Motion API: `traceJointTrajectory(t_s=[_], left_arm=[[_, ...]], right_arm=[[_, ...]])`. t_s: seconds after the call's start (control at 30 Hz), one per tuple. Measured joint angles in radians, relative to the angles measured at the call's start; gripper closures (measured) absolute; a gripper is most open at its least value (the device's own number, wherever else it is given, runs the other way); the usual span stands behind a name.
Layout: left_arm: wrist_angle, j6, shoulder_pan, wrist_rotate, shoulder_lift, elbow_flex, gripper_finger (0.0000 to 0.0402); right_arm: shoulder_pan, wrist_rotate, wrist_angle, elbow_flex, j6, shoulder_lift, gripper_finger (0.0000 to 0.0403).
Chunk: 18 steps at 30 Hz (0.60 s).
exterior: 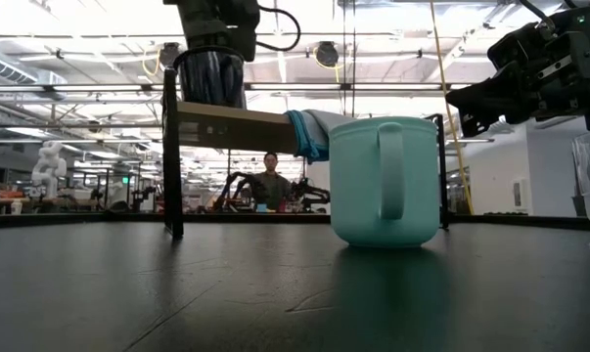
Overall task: Stack small to large cups/mugs on shelf
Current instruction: Put the dark blue mug to the left on the shelf
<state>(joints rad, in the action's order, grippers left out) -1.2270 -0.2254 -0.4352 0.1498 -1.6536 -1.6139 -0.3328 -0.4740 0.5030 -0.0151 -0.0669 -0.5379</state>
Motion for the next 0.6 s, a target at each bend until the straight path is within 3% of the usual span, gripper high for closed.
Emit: traceJointTrajectory(t_s=[0.17,0.47,0.6], left_arm=[[0.002,0.011,-0.001,0.0,0.0,0.0,0.0363],[-0.001,0.018,-0.001,-0.009,0.003,-0.004,0.0389],[0.002,0.017,-0.001,-0.014,0.003,-0.004,0.0362]], right_arm=[[0.0,0.0,0.0,0.0,0.0,0.0,0.0403],[0.0,0.0,0.0,0.0,0.0,0.0,0.0403],[0.0,0.0,0.0,0.0,0.0,0.0,0.0403]])
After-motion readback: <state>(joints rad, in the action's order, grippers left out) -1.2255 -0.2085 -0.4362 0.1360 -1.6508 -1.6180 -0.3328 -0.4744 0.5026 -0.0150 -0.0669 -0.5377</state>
